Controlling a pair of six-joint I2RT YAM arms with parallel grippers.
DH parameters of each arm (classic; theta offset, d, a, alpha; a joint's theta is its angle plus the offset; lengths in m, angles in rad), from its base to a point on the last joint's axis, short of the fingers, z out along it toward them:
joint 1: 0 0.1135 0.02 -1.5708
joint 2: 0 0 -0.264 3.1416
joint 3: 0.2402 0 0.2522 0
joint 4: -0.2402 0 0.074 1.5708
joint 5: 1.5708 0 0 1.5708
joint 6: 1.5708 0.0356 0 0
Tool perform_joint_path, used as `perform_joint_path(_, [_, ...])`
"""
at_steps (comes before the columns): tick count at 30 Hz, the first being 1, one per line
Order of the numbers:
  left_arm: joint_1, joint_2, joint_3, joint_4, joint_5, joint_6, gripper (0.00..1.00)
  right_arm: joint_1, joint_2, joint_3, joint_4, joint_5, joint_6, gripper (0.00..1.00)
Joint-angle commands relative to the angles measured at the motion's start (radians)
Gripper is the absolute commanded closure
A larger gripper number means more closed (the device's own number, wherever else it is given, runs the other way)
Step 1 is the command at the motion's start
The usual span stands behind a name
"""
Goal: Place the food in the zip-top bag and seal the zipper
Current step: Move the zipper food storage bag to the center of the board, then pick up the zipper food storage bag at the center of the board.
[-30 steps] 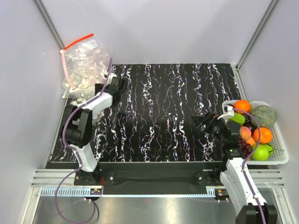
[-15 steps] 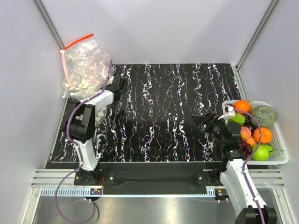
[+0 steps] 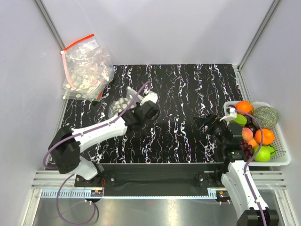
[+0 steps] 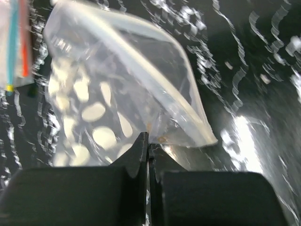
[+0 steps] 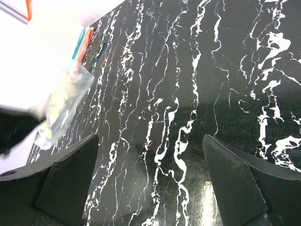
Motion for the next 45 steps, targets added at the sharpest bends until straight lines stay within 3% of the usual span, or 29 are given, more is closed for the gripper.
perform_joint_path(1, [-0.098,-0.077,-0.092,-0.053,-0.005,-0.094,0.99,0.001,-0.001,0.022,0.005,0.017,-0.019,0.00])
perform_joint_path(4, [-0.208,-0.141,-0.190,-0.047,0.056,-0.150,0.89,0.001,-0.001,0.024,0.002,0.016,-0.019,0.00])
perform_joint_path(6, [-0.277,-0.175,-0.264,-0.045,0.101,-0.209,0.74,0.001,0.000,0.026,0.001,0.014,-0.020,0.00])
perform_joint_path(8, [-0.320,-0.253,-0.312,-0.038,0.122,-0.249,0.44,0.002,0.005,0.027,-0.002,0.019,-0.020,0.00])
perform_joint_path(9, [-0.357,-0.316,-0.345,-0.042,0.119,-0.296,0.14,0.001,0.009,0.027,-0.002,0.020,-0.019,0.00])
perform_joint_path(10, [-0.374,-0.350,-0.362,-0.057,0.113,-0.316,0.03,0.001,0.012,0.029,-0.001,0.014,-0.020,0.00])
perform_joint_path(11, [-0.386,-0.384,-0.372,-0.062,0.115,-0.330,0.01,0.001,0.021,0.029,0.004,0.009,-0.020,0.00])
perform_joint_path(14, [-0.400,-0.508,-0.379,-0.105,0.118,-0.368,0.01,0.001,0.035,0.030,0.008,0.005,-0.019,0.00])
perform_joint_path(18, [-0.400,-0.533,-0.238,-0.221,0.043,-0.387,0.01,0.001,0.040,0.032,0.010,0.003,-0.022,0.00])
perform_joint_path(25, [-0.396,-0.216,0.065,-0.438,-0.195,-0.424,0.01,0.001,0.052,0.032,0.016,0.012,-0.016,0.00])
perform_joint_path(29, [-0.347,-0.024,0.257,-0.600,-0.321,-0.574,0.01,0.001,0.061,0.039,-0.002,0.045,-0.006,0.00])
perform_joint_path(36, [-0.252,0.298,0.476,-0.746,-0.290,-0.684,0.03,0.001,0.052,0.042,-0.018,0.065,-0.006,0.00])
perform_joint_path(45, [-0.235,0.470,0.612,-0.683,-0.224,-0.649,0.14,0.002,0.041,0.041,-0.027,0.074,-0.005,0.00])
